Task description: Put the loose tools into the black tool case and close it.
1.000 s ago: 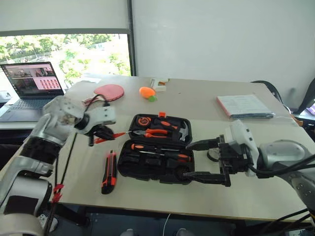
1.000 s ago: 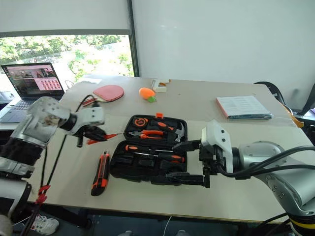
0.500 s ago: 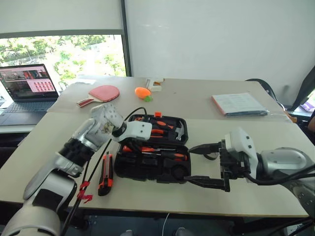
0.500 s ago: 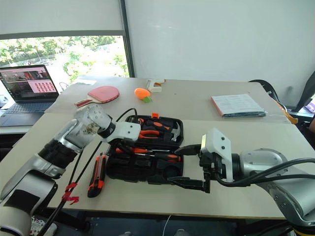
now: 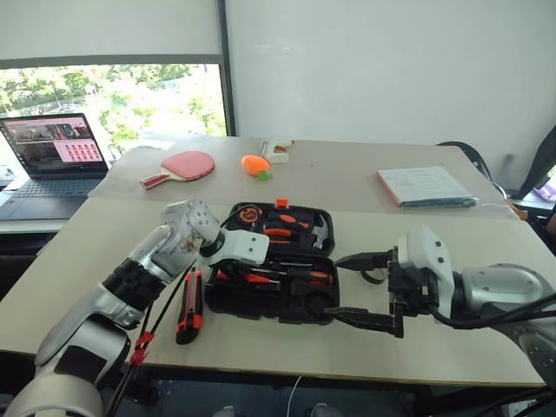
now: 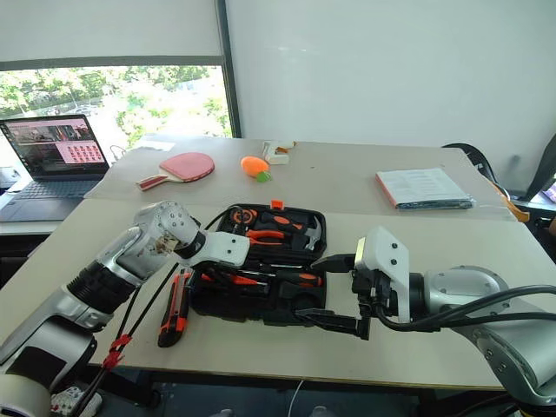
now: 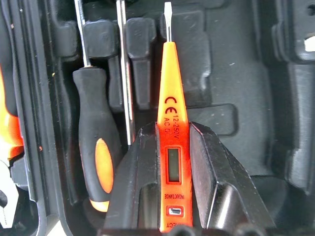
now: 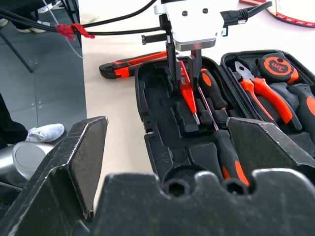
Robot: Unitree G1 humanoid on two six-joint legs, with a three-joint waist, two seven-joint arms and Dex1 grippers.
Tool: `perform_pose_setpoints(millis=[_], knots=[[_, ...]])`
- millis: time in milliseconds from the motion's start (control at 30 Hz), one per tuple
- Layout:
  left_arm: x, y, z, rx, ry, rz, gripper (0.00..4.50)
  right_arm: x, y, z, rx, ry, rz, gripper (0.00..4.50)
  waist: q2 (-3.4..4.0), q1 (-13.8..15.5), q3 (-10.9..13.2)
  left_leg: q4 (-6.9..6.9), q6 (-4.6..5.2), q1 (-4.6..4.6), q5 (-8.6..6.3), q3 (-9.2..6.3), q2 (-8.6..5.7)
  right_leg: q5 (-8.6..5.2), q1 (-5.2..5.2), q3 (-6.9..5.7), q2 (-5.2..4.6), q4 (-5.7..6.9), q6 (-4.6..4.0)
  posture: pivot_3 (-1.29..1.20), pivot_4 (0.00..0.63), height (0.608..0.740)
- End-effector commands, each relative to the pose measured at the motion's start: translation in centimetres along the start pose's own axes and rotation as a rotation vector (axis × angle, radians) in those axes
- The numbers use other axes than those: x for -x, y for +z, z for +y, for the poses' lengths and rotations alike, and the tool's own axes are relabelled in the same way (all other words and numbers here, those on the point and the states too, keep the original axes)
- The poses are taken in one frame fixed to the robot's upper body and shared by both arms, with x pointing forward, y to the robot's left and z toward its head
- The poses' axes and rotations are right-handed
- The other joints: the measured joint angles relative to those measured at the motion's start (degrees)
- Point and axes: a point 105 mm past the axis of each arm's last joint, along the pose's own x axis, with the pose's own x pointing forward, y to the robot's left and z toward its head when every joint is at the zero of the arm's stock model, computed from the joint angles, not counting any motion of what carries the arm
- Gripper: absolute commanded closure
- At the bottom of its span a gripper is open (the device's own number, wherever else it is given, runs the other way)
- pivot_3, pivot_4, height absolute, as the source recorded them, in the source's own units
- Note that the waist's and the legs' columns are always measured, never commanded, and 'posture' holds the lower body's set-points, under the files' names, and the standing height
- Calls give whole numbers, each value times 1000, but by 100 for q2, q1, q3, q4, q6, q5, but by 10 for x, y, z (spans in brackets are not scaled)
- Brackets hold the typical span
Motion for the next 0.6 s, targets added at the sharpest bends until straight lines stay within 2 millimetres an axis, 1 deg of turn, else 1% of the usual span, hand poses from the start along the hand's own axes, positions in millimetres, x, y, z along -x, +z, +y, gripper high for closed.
perform_pose_setpoints(millis=[33,133,233,533,600], knots=[[-1,-3,0,33,-13,19,4093,3,10,1,50,-16,-27,0,0,-6,0,-1,0,1,0,0,0,0,0,1,0,0,0,0,150,737],[-1,-8,-3,48,-26,32,4093,2,9,0,50,-19,-28,0,0,-17,0,-3,0,3,0,0,1,0,0,1,1,0,-1,0,150,737],[-1,-6,-7,69,-50,13,4093,2,8,0,50,-20,-27,0,0,-36,0,-3,0,3,0,-1,1,0,-1,1,2,0,-1,0,150,737],[-3,-5,-11,82,-74,7,4093,0,9,-4,53,-24,-30,0,0,-49,0,-9,1,3,-1,-1,1,-1,-2,2,3,-1,-2,0,150,737],[-1,-4,-9,89,-69,-2,3092,0,8,-4,52,-25,-29,0,0,-50,0,-9,1,2,-1,-1,2,-1,-4,2,3,-1,-2,0,150,737]])
